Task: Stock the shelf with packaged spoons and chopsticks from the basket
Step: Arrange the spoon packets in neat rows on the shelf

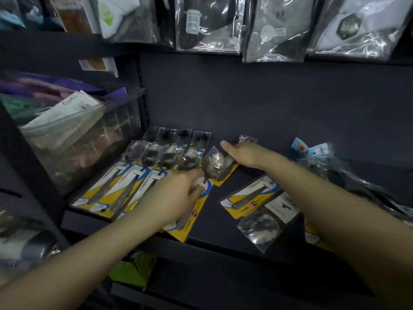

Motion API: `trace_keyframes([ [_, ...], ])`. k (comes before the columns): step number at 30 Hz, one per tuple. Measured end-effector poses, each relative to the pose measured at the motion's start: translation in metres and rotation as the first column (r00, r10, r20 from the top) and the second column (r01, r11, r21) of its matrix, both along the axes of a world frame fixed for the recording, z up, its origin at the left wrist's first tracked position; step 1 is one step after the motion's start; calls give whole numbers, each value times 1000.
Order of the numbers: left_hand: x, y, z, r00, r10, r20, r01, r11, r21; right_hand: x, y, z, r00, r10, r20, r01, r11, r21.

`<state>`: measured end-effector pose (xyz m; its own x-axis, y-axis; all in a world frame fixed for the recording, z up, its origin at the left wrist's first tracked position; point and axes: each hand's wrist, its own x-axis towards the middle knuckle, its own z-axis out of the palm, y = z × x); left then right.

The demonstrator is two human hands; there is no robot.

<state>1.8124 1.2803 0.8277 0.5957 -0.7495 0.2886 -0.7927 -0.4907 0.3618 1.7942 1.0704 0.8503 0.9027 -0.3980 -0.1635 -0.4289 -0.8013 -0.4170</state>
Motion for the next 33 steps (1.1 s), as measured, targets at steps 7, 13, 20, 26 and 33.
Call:
trace_keyframes([
  [7,13,18,-2,982,-188,1,179,933,313,9,11,-9,997,46,64,-53,993,107],
  [13,18,48,-4,904,-424,-53,398,791,466,14,14,-15,979,51,197,-64,996,61],
  [20,18,49,-9,882,-472,-5,425,790,442,-3,-12,-7,961,269,-58,-272,960,-68],
  [26,16,49,-4,883,-466,-52,452,817,358,4,-9,-10,956,294,15,-288,945,-157],
  [33,25,42,-5,877,-481,12,443,816,373,-4,2,-19,944,243,222,-198,958,-206],
])
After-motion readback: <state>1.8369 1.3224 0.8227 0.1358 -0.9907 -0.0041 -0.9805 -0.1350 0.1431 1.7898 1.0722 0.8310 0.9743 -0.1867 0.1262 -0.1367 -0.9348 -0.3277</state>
